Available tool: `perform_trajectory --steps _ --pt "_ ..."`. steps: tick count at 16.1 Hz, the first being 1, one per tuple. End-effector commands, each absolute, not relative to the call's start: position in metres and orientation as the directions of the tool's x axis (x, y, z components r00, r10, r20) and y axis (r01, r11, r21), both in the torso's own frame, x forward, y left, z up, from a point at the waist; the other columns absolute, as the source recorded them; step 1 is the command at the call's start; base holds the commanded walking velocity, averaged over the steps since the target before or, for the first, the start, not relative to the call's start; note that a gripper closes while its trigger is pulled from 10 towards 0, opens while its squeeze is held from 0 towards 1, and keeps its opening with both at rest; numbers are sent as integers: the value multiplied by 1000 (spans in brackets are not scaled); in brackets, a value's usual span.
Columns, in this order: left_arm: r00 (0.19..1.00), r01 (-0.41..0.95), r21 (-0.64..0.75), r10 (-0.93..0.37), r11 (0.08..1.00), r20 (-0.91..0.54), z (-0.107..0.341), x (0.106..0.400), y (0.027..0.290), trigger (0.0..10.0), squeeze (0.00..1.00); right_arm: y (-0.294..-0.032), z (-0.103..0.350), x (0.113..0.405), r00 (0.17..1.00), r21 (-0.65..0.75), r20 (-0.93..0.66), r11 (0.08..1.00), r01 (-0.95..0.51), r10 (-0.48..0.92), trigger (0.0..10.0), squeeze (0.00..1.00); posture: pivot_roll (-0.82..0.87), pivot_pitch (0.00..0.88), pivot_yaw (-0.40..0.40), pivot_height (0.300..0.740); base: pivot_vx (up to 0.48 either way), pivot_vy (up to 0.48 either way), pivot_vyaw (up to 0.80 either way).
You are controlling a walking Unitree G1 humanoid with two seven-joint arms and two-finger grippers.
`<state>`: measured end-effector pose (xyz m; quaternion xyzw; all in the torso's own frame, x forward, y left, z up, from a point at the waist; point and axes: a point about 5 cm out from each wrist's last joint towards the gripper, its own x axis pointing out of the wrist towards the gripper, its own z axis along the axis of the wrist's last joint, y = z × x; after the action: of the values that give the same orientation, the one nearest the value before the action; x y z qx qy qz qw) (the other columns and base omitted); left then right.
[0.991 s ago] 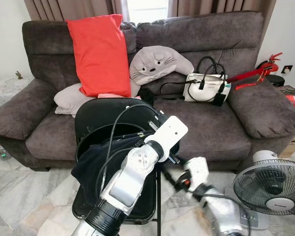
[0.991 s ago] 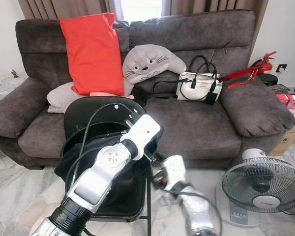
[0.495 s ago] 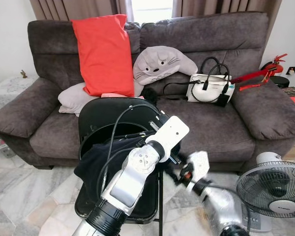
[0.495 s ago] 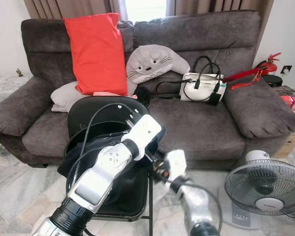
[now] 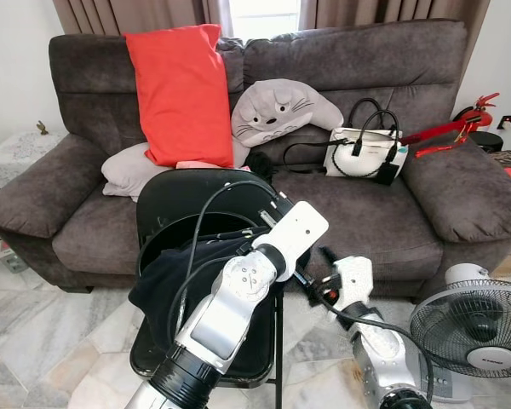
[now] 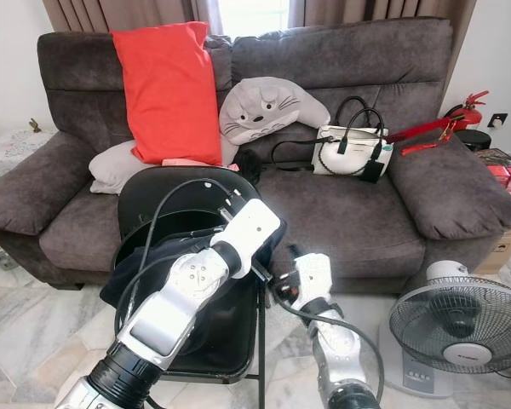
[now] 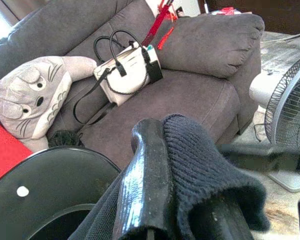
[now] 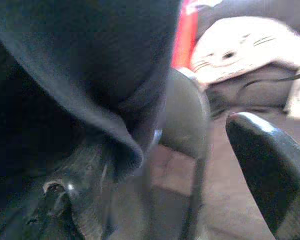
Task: Hang hanger
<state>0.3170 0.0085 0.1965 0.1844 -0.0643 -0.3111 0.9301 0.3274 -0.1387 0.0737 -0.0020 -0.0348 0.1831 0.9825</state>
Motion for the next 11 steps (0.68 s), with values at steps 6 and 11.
perform_trajectory --steps 6,11 --pt "789 545 401 -612 736 51 208 316 6 10000 0 -128 65 321 923 51 60 922 -383 380 10000 0 3 0 113 740 0 0 0" --pt "791 542 403 -610 738 54 209 317 6 10000 0 -116 66 325 853 11 -11 853 -521 521 10000 0 5 0 116 740 0 0 0"
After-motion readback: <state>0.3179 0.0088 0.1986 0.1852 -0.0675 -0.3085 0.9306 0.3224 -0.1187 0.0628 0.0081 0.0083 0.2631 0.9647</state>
